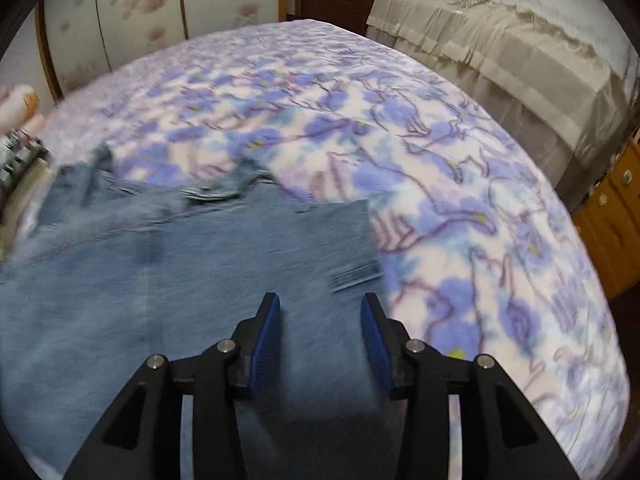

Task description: Fold large clothes

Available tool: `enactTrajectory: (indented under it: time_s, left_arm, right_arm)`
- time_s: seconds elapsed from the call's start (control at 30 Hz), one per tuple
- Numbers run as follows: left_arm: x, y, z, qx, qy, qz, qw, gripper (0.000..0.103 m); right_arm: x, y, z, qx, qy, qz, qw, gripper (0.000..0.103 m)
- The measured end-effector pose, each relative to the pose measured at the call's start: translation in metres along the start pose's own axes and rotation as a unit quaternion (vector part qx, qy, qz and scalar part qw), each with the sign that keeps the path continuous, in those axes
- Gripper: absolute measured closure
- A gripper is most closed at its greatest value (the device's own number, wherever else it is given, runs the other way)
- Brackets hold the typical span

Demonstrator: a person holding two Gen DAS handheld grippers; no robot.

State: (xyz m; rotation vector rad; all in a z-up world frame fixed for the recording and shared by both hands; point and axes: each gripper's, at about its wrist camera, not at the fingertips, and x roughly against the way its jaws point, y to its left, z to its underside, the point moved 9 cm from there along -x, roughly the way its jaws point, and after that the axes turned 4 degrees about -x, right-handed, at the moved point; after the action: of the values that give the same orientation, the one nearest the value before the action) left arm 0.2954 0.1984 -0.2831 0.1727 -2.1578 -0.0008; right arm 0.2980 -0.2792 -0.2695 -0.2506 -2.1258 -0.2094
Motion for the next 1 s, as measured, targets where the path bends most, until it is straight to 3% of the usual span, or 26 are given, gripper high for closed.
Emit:
enactTrajectory:
  time_s: [0.2, 0.33, 0.4, 0.47, 0.57, 0.67, 0.73, 1.0]
  left_arm:
    - [0.046, -0.017, 0.033, 0.015, -0.004, 0.032, 0.9994, 0.020]
    - [0.051, -0.016, 0.071, 0.019, 0.010, 0.022, 0.9995, 0.020]
    - [0.044, -0.004, 0.088, 0.029, 0.030, 0.011, 0.9991, 0.020]
    - [0.044, 0.008, 0.096, 0.042, 0.022, 0.018, 0.9987, 0.020]
    - [0.042, 0.027, 0.103, 0.036, 0.033, -0.022, 0.9986, 0.018]
    - [0.037, 0.042, 0.112, 0.077, 0.050, -0.007, 0.9957, 0.013]
    - [0.037, 0.048, 0.115, 0.101, 0.054, 0.007, 0.9934, 0.012]
    - [0.039, 0.052, 0.120, 0.110, 0.059, 0.011, 0.9922, 0.012]
  right_arm:
    - [0.044, 0.061, 0.047, 0.032, 0.010, -0.084, 0.996, 0.060]
    - [0.057, 0.089, 0.087, 0.095, 0.005, -0.080, 0.992, 0.060]
    - [0.051, 0.079, 0.097, 0.107, 0.006, -0.055, 0.993, 0.060]
    - [0.044, 0.058, 0.105, 0.094, 0.017, -0.034, 0.995, 0.060]
    - [0.039, 0.014, 0.102, 0.056, 0.013, -0.027, 0.998, 0.059]
    - [0.037, -0.016, 0.099, 0.052, 0.012, 0.002, 0.999, 0.066]
    - [0.038, -0.022, 0.099, 0.058, 0.013, 0.005, 0.998, 0.077]
    - [0.043, -0.023, 0.100, 0.040, 0.024, 0.020, 0.999, 0.075]
